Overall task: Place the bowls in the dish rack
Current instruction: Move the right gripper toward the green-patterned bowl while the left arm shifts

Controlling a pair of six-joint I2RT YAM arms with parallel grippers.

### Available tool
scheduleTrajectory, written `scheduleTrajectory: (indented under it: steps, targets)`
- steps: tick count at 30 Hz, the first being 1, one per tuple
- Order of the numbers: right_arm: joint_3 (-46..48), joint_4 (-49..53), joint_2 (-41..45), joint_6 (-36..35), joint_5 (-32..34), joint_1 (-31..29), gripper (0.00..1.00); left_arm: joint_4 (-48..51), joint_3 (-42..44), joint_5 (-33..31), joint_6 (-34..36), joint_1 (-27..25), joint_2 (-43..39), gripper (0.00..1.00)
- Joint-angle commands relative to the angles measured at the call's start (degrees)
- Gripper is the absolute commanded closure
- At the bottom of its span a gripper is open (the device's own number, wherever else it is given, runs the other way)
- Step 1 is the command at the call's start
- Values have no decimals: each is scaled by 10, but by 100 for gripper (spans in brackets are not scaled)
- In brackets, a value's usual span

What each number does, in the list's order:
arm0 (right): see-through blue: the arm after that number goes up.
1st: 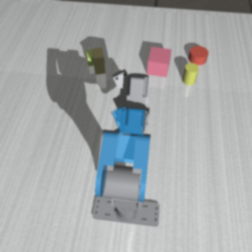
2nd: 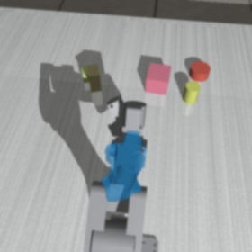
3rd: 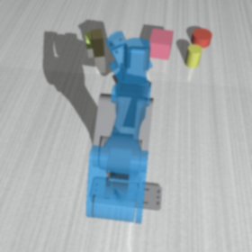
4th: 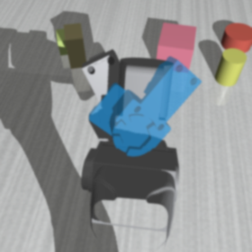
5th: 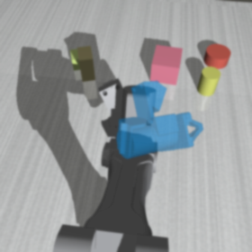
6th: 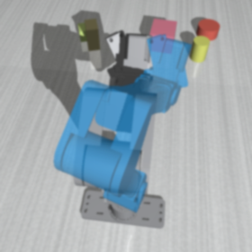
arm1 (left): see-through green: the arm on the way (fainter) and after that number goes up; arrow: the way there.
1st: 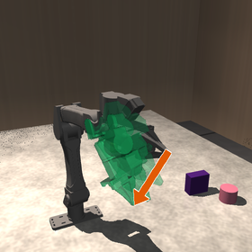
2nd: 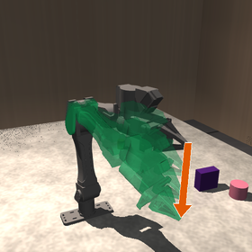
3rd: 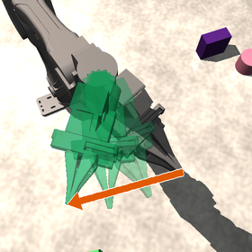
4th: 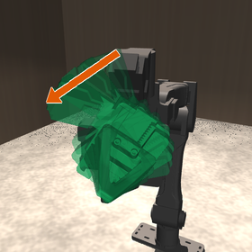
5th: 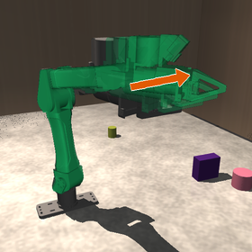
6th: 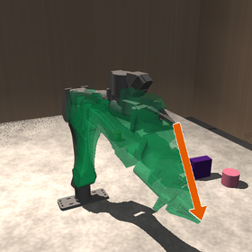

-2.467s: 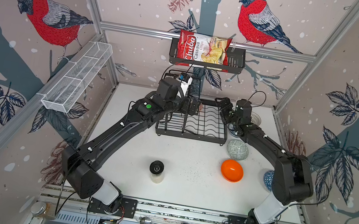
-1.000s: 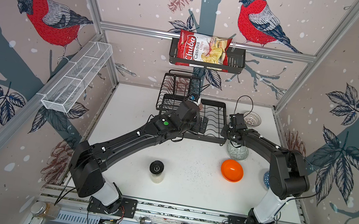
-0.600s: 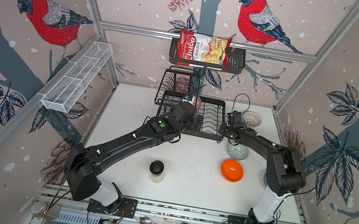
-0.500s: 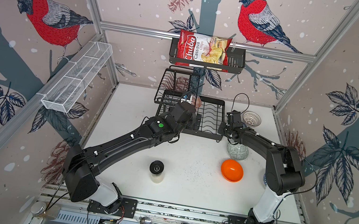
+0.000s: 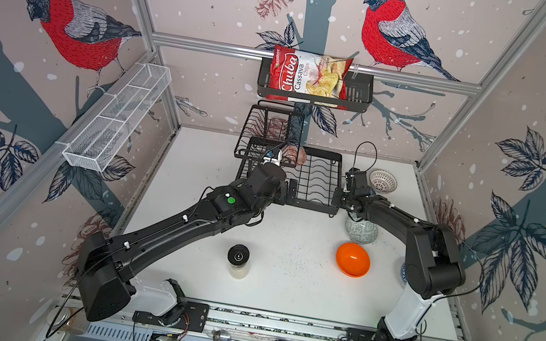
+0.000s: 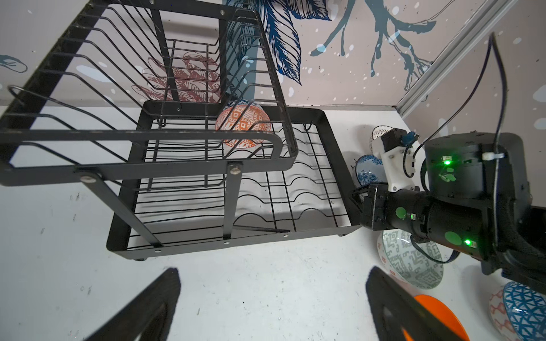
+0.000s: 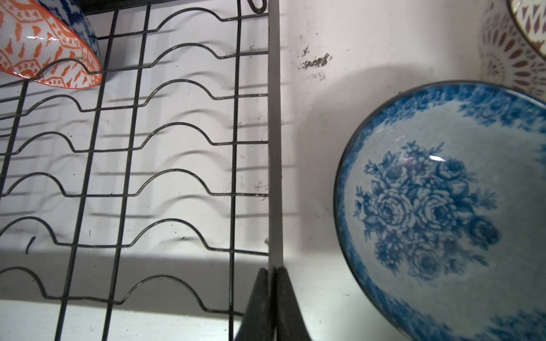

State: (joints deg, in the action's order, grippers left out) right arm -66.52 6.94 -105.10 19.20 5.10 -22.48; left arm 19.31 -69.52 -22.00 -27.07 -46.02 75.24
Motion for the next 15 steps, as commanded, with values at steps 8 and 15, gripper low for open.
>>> scheduleTrajectory:
  steps: [8, 15]
  targets:
    - [-5, -34, 4, -72, -35, -5, 99, 4, 11, -1, -12, -1, -30, 2]
    - [-22, -23, -3, -61, -28, -3, 91, 8, -3, 4, -10, 0, -14, 2]
